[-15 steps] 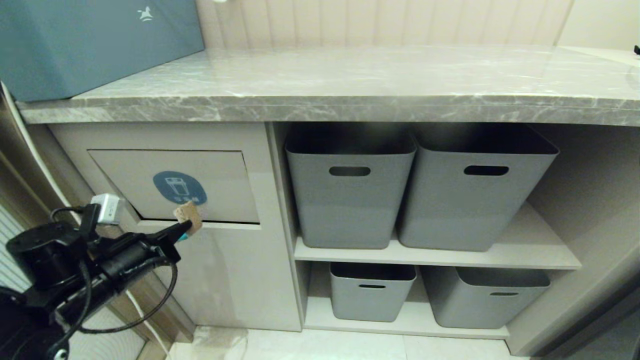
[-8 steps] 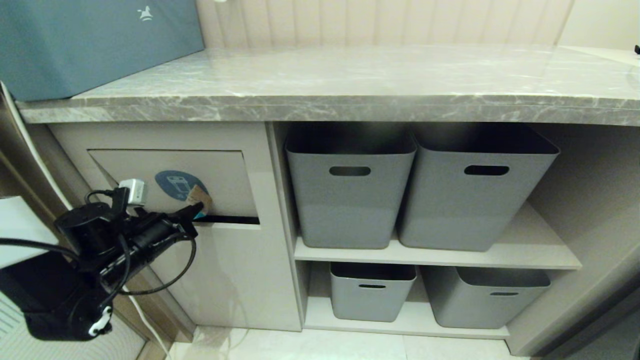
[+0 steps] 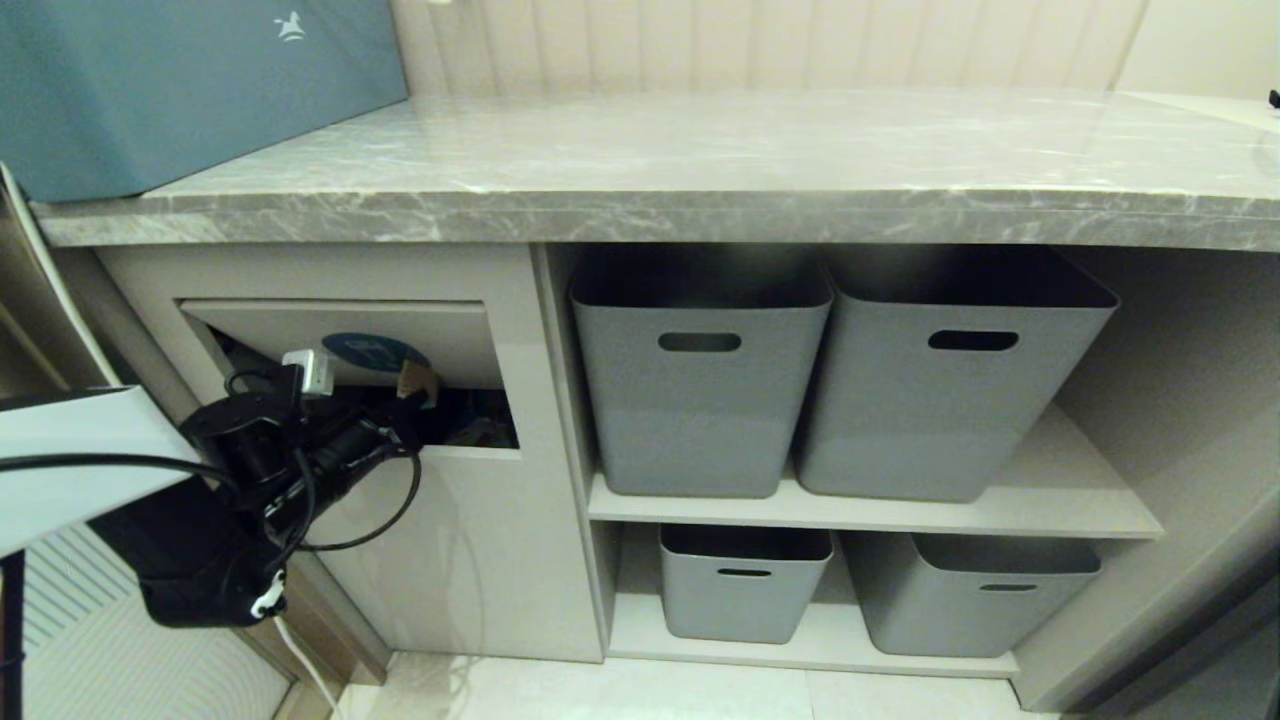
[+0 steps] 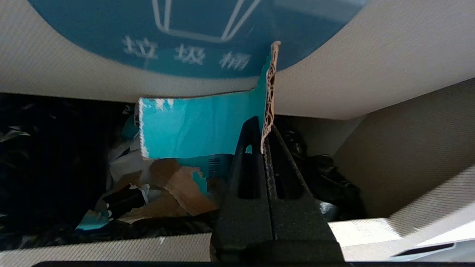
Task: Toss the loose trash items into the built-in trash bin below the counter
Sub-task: Put the garbage in the trash can
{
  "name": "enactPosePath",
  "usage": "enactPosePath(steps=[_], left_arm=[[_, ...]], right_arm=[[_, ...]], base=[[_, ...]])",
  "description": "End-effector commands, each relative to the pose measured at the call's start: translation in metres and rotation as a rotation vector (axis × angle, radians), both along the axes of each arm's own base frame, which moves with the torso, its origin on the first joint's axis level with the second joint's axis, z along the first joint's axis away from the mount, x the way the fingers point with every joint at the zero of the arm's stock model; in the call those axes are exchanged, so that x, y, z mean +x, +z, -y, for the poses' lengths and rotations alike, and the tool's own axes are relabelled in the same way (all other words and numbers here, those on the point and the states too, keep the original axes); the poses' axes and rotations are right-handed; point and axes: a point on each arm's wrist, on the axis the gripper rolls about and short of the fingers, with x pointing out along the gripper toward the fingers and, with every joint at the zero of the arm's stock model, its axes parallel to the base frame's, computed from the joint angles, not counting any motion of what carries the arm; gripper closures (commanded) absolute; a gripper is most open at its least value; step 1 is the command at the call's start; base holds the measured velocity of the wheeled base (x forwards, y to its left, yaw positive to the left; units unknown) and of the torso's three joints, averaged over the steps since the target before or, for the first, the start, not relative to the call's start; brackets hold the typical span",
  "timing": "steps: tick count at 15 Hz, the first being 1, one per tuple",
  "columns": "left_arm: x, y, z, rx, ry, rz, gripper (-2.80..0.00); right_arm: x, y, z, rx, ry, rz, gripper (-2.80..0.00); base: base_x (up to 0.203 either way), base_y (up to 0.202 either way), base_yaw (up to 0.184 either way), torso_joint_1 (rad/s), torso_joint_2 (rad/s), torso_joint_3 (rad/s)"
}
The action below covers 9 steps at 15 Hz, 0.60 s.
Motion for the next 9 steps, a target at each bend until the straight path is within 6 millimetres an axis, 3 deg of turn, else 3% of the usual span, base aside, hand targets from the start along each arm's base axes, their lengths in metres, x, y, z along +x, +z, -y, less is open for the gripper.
enactPosePath(steps=[1,2,3,9], left_arm=[[0.004,-0.005,0.000,0.000,-0.002,-0.002,0.00],[0.004,-0.008,0.000,0.000,-0.002,-0.009,0.00],[0.006,-0.008,0.000,0.000,-0.002,-0.005,-2.80],[0.015,-0.003,0.002,-0.001,-0.003,0.035,-2.80]], right_arm=[[0.000,0.000,0.000,0.000,0.000,-0.001,0.00],[0.000,0.000,0.000,0.000,0.000,-0.001,0.00],[0.000,0.000,0.000,0.000,0.000,-0.001,0.00],[0.000,0.000,0.000,0.000,0.000,-0.001,0.00]], base=[[0.000,0.000,0.000,0.000,0.00,0.000],[0.000,0.000,0.000,0.000,0.00,0.000],[0.000,0.000,0.000,0.000,0.00,0.000],[0.000,0.000,0.000,0.000,0.00,0.000]])
